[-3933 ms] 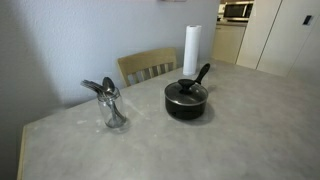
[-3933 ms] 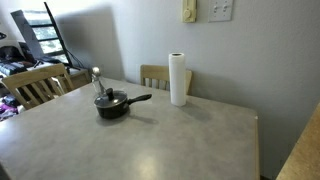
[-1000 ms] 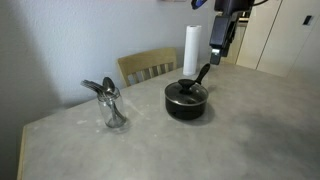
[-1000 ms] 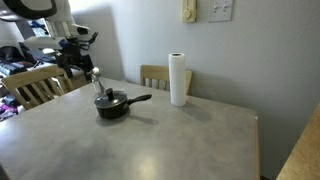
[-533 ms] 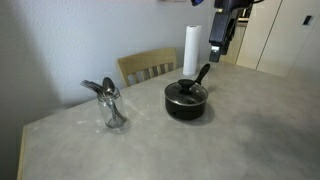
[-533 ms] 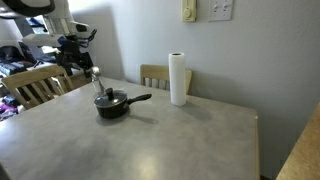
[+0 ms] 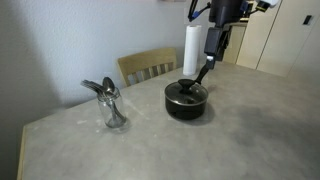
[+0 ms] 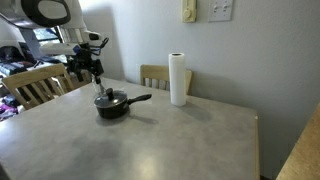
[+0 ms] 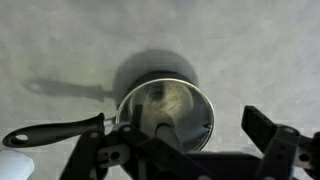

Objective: Take the lid off of the pot and put it on the table

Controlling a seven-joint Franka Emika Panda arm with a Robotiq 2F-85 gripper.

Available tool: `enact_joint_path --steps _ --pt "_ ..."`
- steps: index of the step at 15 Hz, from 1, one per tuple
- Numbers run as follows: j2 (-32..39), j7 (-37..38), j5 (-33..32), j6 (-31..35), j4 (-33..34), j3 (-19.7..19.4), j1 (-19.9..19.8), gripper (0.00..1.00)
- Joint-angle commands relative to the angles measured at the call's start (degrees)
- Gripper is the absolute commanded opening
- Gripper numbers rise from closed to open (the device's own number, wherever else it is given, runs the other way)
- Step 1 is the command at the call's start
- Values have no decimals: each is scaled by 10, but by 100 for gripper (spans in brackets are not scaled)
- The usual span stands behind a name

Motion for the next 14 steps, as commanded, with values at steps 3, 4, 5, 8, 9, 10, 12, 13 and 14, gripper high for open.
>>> enact_joint_path --steps 3,4,5,8,9,10,12,13,14 --pt "65 -95 -24 16 75 15 -22 100" --pt "79 -125 -26 2 91 18 -23 100" --pt "92 -149 -33 -8 104 20 -23 100" --pt "131 -215 -42 -21 142 28 -28 100" --pt "144 -225 -44 -21 150 29 -29 100" --pt "158 -228 -43 -15 158 30 -31 100" --pt "181 -232 -45 -15 174 31 -32 100" --pt "193 -231 -46 -14 183 31 -32 100" --pt "202 -231 -47 -15 191 32 -33 100"
